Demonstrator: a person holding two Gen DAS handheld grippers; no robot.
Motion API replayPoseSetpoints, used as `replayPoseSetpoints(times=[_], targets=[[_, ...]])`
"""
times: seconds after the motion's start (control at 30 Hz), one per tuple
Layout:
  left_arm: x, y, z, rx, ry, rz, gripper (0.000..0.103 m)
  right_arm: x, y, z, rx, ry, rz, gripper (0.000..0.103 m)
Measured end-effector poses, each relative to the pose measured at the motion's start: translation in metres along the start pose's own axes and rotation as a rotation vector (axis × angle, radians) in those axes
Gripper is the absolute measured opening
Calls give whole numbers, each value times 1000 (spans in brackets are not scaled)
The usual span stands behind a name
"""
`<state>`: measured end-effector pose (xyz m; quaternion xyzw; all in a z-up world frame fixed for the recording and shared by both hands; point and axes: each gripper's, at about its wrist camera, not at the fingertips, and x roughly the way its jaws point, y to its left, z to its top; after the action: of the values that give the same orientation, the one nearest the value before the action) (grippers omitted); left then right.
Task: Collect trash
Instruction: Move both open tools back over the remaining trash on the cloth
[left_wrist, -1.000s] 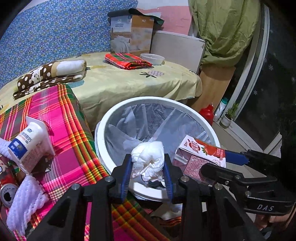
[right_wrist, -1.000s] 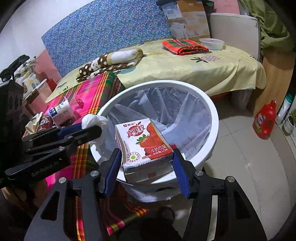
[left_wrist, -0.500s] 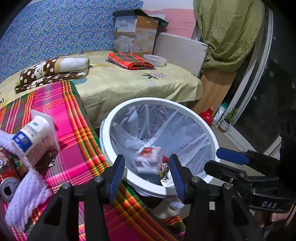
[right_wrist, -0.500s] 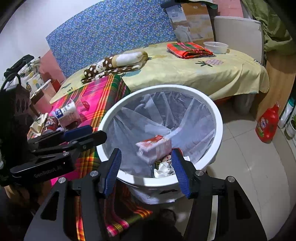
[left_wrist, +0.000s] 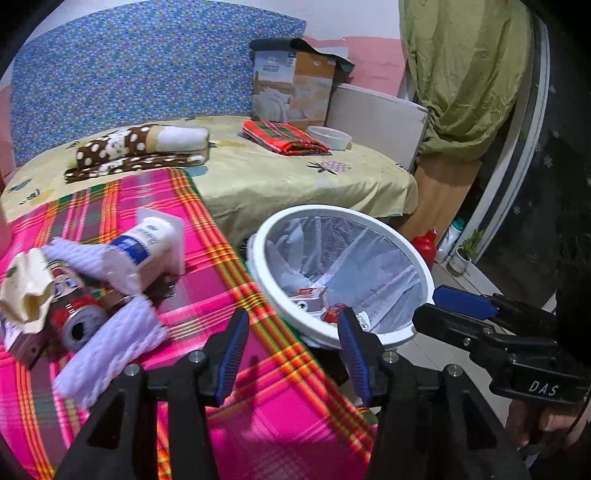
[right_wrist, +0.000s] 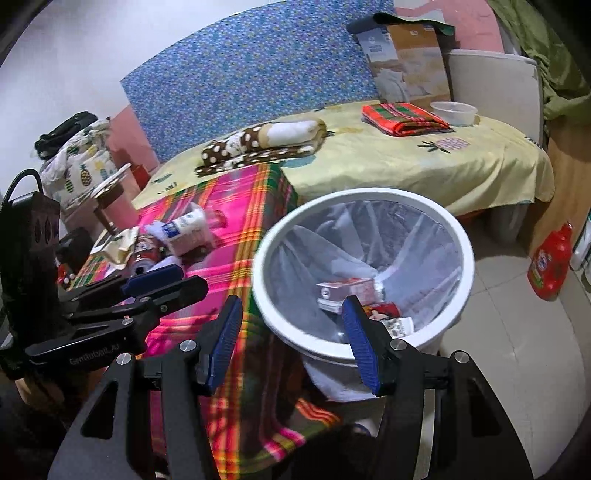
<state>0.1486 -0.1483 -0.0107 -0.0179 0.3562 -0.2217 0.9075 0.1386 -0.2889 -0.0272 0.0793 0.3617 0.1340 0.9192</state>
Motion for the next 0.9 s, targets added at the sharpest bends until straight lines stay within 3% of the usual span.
replayPoseSetpoints(times=[0.9], targets=[[-63, 63, -46, -120, -52, 168, 52, 9, 72, -14, -92, 31, 115, 58]])
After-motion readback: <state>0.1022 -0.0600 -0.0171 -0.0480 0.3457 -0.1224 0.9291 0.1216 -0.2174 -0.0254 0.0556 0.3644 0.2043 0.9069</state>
